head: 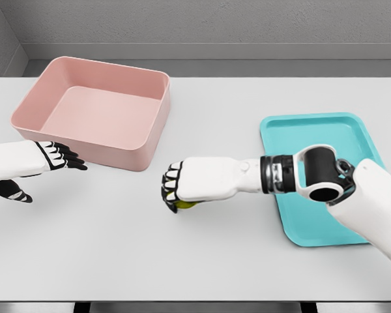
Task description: Put the tennis from the blue tray into the pink basket with both arms
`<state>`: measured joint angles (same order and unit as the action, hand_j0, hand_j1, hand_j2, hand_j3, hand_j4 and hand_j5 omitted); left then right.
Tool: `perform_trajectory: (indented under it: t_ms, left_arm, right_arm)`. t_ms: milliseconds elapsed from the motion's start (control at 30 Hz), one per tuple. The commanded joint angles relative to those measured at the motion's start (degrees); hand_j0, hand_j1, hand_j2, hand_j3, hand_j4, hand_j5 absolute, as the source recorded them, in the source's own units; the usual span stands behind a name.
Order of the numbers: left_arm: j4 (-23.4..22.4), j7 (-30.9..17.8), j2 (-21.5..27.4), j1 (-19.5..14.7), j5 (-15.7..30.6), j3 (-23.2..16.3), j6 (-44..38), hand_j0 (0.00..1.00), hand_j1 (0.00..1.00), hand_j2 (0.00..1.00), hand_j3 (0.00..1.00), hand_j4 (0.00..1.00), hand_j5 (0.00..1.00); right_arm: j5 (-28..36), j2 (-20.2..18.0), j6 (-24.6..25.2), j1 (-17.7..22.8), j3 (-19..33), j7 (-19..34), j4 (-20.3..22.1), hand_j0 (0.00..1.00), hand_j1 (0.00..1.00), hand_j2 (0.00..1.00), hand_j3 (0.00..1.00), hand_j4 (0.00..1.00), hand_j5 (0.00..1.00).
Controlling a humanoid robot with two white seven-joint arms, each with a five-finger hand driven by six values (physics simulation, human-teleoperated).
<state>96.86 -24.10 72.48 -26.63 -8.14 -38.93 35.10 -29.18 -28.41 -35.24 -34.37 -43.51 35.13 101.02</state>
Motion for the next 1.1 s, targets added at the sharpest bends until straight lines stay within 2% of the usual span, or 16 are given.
perform_trajectory:
  t_ms: [0, 67, 133, 333, 633, 667, 700, 733, 1000, 1067]
  left_arm:
    - [0.0, 0.0, 0.1, 0.0, 0.3, 0.0, -0.1, 1.00, 1.00, 1.00, 1.00, 1.00, 1.00]
    - [0.0, 0.0, 0.0, 0.0, 0.3, 0.0, -0.1, 1.00, 1.00, 1.00, 1.00, 1.00, 1.00]
    - [0.0, 0.0, -0.1, 0.0, 0.4, 0.1, -0.1, 1.00, 1.00, 1.00, 1.00, 1.00, 1.00]
    - [0.0, 0.0, 0.0, 0.0, 0.3, 0.1, -0.1, 1.00, 1.00, 1.00, 1.00, 1.00, 1.00]
    - [0.1, 0.0, 0.0, 0.0, 0.5, 0.0, -0.1, 1.00, 1.00, 1.00, 1.00, 1.00, 1.00]
    - [0.0, 0.0, 0.1, 0.0, 0.5, 0.0, -0.1, 1.00, 1.00, 1.00, 1.00, 1.00, 1.00]
    - [0.0, 0.0, 0.0, 0.0, 0.5, 0.0, -0.1, 1.00, 1.00, 1.00, 1.00, 1.00, 1.00]
    - [0.0, 0.0, 0.1, 0.0, 0.5, 0.1, -0.1, 1.00, 1.00, 1.00, 1.00, 1.00, 1.00]
    - [0.1, 0.0, -0.1, 0.0, 0.4, 0.0, -0.1, 1.00, 1.00, 1.00, 1.00, 1.00, 1.00]
    - [0.1, 0.0, -0.1, 0.0, 0.2, 0.0, -0.1, 1.00, 1.00, 1.00, 1.00, 1.00, 1.00]
  right_arm:
    - [-1.6, 2.8, 0.2, 0.0, -0.9, -0.1, -0.3, 0.44, 0.44, 0.44, 0.44, 0.44, 0.44]
    - [-2.7, 3.7, 0.2, 0.0, -1.8, -0.1, -0.9, 0.44, 0.44, 0.44, 0.44, 0.44, 0.44]
    - [-4.6, 5.8, 0.2, 0.0, -1.8, -0.1, -3.9, 0.44, 0.44, 0.44, 0.44, 0.44, 0.44]
    - [-6.4, 8.4, 0.2, -1.4, -3.7, -0.1, -12.3, 0.44, 0.44, 0.44, 0.44, 0.44, 0.44]
    - [-7.0, 8.4, 0.2, -1.1, -4.7, -0.1, -13.3, 0.46, 0.46, 0.46, 0.46, 0.46, 0.46]
    - [-6.9, 8.4, 0.2, -1.0, -4.6, -0.1, -13.3, 0.52, 0.52, 0.52, 0.52, 0.52, 0.52]
    - [-6.9, 8.3, 0.2, -1.0, -4.5, -0.1, -13.3, 0.68, 0.68, 0.68, 0.68, 0.68, 0.68]
    - [-6.9, 8.2, 0.2, -1.0, -4.0, -0.1, -13.3, 0.98, 0.98, 0.98, 0.98, 0.98, 0.98]
    - [-6.9, 7.8, 0.2, -0.9, -3.3, -0.1, -13.2, 0.99, 0.99, 0.99, 0.99, 0.99, 0.99]
    - [-6.6, 6.7, 0.2, -1.0, -0.2, -0.1, -13.0, 1.00, 1.00, 1.00, 1.00, 1.00, 1.00]
